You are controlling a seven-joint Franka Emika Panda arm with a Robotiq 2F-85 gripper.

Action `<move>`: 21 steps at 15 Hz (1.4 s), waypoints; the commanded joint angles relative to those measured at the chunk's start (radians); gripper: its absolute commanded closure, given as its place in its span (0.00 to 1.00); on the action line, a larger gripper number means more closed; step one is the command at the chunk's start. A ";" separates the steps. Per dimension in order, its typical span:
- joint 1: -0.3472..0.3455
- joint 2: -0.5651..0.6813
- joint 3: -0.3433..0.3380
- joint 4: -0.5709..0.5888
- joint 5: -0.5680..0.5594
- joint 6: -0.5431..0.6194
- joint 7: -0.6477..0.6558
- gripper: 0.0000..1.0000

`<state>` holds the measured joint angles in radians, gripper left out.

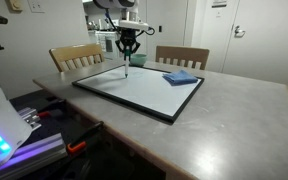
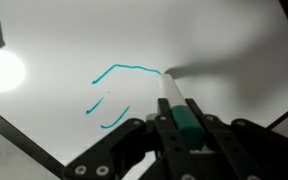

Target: Take the marker out of the bowl and use it to write on the board

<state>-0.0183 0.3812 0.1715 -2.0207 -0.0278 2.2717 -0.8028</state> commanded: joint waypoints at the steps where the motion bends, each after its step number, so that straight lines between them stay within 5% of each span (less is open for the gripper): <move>1: 0.001 0.034 0.005 0.052 0.022 -0.035 -0.032 0.95; 21: 0.009 0.162 0.035 0.237 0.024 -0.091 -0.072 0.95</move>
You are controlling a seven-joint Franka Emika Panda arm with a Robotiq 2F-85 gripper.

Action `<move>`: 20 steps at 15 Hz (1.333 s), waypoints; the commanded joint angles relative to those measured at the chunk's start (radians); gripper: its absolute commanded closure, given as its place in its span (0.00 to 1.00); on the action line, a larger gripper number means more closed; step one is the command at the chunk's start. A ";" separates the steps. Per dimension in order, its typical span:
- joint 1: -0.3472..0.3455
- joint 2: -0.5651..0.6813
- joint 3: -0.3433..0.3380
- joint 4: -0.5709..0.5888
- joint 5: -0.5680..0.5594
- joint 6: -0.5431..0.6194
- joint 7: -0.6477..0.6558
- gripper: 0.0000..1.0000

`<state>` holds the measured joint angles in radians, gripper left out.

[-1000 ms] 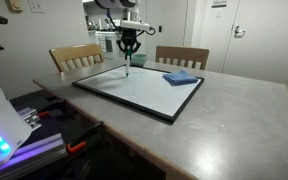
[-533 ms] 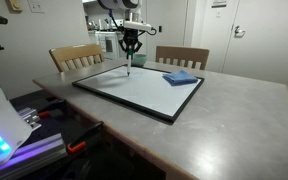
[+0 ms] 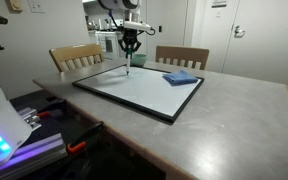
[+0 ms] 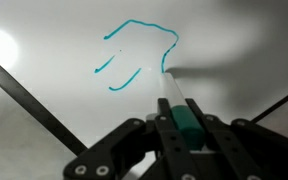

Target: Take the marker out of the bowl and use it to write on the board

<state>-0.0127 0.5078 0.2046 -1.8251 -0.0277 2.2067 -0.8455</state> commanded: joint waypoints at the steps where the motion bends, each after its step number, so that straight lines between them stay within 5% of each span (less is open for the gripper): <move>1: 0.005 0.037 0.002 0.046 0.023 -0.031 -0.030 0.95; 13: 0.017 -0.031 -0.015 0.064 -0.009 -0.081 -0.015 0.95; 20: -0.007 -0.045 0.009 0.062 0.042 0.111 -0.142 0.95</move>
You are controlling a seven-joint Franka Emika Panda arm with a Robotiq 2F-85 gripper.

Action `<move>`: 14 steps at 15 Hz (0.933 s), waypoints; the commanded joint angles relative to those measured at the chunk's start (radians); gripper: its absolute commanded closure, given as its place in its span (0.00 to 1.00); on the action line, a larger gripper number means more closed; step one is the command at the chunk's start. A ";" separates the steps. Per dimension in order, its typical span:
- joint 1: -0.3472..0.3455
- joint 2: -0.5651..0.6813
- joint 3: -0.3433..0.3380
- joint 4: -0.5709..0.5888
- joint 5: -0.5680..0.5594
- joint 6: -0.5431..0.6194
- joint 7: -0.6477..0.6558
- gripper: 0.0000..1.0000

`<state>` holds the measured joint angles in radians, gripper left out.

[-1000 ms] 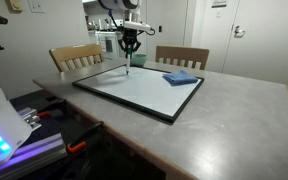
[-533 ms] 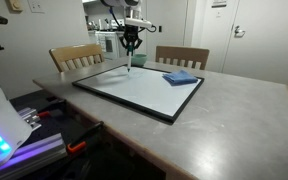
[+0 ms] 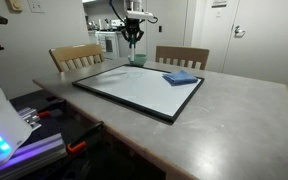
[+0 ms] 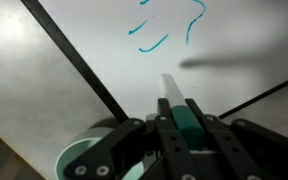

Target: Take the marker out of the bowl and use it to write on the board

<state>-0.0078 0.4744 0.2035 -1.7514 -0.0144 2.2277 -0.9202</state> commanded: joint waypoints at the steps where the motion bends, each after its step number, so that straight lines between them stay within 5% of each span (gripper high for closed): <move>1: -0.011 -0.007 0.011 -0.014 0.029 0.136 -0.086 0.95; 14: -0.035 0.055 0.097 -0.024 0.057 0.526 -0.267 0.95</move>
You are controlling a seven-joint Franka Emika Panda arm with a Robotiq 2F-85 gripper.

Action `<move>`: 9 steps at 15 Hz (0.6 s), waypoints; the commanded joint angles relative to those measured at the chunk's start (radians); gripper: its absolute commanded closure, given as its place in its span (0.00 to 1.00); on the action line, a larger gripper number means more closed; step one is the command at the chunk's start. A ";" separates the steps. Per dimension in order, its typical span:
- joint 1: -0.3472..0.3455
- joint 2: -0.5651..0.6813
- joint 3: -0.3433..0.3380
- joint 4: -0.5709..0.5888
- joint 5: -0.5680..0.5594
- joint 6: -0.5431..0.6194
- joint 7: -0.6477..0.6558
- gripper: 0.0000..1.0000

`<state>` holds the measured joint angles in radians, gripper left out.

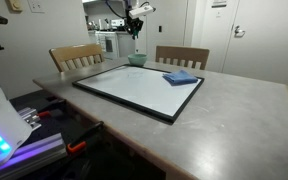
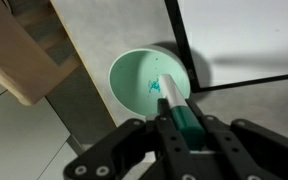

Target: Take the marker out of the bowl and use it to write on the board

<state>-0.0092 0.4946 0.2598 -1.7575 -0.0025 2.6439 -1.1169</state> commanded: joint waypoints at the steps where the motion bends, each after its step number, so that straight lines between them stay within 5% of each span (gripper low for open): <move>1: -0.049 0.054 0.058 -0.021 0.063 0.144 -0.085 0.95; 9: -0.166 0.195 0.176 0.015 0.090 0.238 -0.175 0.95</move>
<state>-0.1224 0.6448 0.3866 -1.7679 0.0797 2.8575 -1.2363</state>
